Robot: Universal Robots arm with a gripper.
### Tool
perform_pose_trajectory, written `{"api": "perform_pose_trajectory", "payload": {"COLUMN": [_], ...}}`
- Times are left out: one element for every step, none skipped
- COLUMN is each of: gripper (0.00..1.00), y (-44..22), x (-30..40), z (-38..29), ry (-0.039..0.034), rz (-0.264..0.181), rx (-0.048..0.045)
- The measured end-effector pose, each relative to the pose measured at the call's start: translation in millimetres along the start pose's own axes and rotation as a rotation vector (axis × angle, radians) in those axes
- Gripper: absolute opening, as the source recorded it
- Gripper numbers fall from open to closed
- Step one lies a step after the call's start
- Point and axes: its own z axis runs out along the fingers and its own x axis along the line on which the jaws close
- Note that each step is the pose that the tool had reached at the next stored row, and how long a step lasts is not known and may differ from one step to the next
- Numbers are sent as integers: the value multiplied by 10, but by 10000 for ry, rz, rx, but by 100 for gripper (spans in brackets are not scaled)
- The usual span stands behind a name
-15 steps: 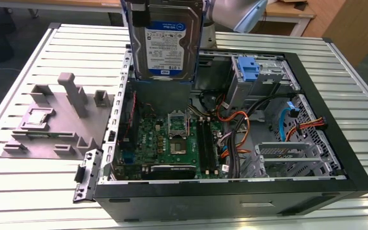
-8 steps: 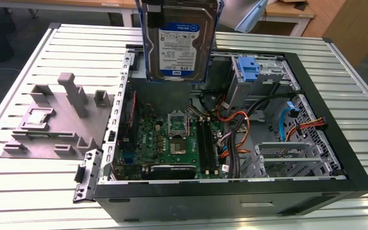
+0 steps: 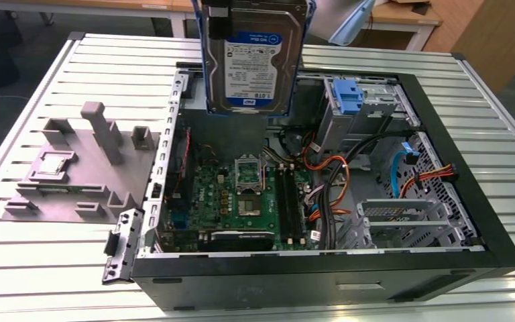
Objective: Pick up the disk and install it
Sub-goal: 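Pick up the disk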
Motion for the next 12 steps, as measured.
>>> {"api": "perform_pose_trajectory", "payload": {"gripper": [36, 36, 36, 36, 36, 36, 36, 36, 36, 36, 36, 36], "y": [-9, -12, -12, -12, -13, -13, -14, -15, -17, -21, -24, -27], "x": [0, 1, 1, 1, 0, 0, 0, 0, 0, 0, 0, 0], "z": [0, 0, 0, 0, 0, 1, 1, 1, 1, 1, 1, 1], "ry": [1, -1, 0, 0, 0, -1, -1, -1, 0, 0, -1, 0], "rz": [0, -1, 0, 1, 0, 1, 0, 0, -1, -1, 0, 0], "rx": [0, 0, 0, 0, 0, 0, 1, 0, 0, 0, 0, 0]}}
